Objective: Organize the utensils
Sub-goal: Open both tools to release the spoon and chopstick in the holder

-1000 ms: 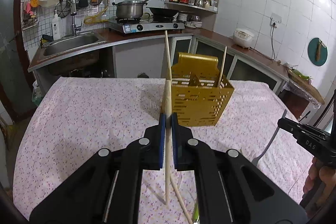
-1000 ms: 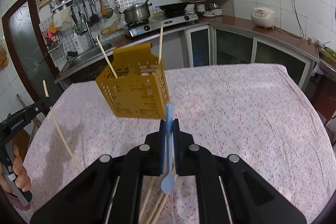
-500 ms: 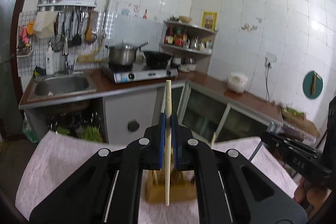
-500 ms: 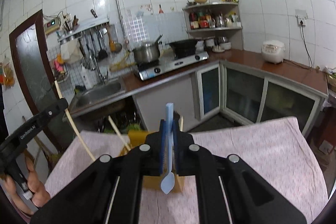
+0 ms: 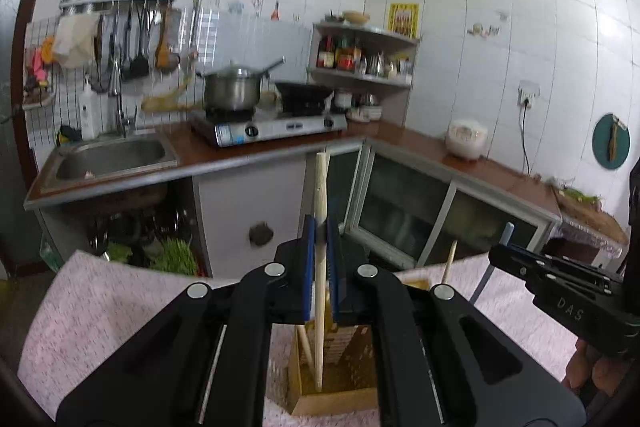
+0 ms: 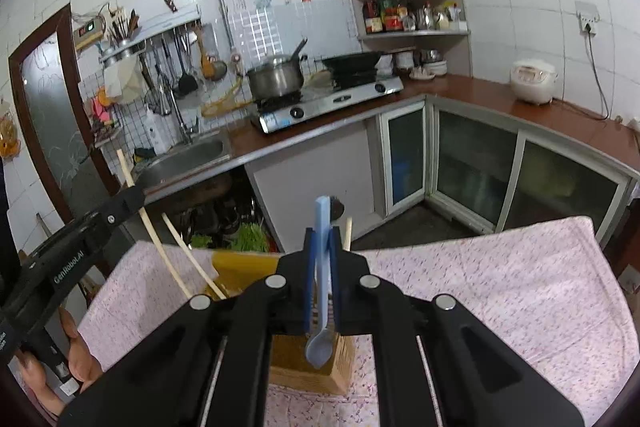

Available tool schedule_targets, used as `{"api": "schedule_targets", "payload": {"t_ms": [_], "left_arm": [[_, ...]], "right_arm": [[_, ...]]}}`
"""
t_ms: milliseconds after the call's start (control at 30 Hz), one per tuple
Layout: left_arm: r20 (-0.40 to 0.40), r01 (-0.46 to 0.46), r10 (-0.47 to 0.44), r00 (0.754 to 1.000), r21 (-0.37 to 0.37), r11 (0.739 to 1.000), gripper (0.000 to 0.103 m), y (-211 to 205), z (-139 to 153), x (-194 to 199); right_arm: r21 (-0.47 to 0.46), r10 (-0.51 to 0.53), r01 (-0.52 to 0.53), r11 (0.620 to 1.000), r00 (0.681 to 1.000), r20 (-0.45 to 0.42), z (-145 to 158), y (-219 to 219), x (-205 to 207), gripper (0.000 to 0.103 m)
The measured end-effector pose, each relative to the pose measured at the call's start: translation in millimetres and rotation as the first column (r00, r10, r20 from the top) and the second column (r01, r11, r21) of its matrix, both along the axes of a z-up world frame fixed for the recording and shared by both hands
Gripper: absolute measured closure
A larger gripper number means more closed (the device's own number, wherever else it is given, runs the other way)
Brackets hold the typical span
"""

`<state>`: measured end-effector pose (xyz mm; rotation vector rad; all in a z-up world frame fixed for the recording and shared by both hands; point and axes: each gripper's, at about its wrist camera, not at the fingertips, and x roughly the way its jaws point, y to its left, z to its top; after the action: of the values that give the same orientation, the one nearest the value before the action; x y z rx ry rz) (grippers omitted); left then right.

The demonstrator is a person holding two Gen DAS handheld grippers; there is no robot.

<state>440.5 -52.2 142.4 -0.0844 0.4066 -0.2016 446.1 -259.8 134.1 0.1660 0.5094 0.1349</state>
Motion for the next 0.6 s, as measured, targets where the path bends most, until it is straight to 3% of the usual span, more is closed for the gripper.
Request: {"api": "schedule_targets", "payload": {"t_ms": [233, 433, 500, 533, 567, 600], "left_arm": [[-0.131, -0.011, 0.012, 0.991, 0.004, 1.0, 0.098, 7.9, -54.0, 14.5], [-0.158, -0.02, 0.024, 0.987, 0.029, 0.999, 0.094, 14.6, -66.1, 8.3], [-0.166, -0.026, 0.027, 0.986, 0.008, 1.0, 0.075, 19.3, -61.6, 4.0], [-0.165, -0.041, 0.039, 0.986, -0.009, 0.999, 0.052, 23.6, -56.9, -0.6], [-0.153, -0.062, 0.059, 0.986, -0.019, 0.998, 0.035, 26.6, -51.1, -6.8], [-0.132, -0.082, 0.077, 0.988, -0.03, 0.996, 0.031, 30.0, -43.7, -15.5]], "right_arm": [[-0.074, 0.027, -0.034, 0.997, 0.996, -0.09, -50.9, 16.2, 14.8, 0.096], [-0.04, 0.041, -0.046, 0.998, 0.991, -0.126, -61.4, 10.8, 11.9, 0.093], [-0.035, 0.04, -0.044, 0.998, 0.992, -0.119, -57.0, 7.8, 5.8, 0.073], [-0.029, 0.04, -0.044, 0.999, 0.994, -0.106, -52.1, 5.2, -0.3, 0.052], [-0.027, 0.034, -0.037, 0.999, 0.995, -0.09, -47.3, 3.3, -5.3, 0.05], [-0.035, 0.022, -0.025, 0.999, 0.997, -0.072, -40.6, 0.7, -13.3, 0.05]]}}
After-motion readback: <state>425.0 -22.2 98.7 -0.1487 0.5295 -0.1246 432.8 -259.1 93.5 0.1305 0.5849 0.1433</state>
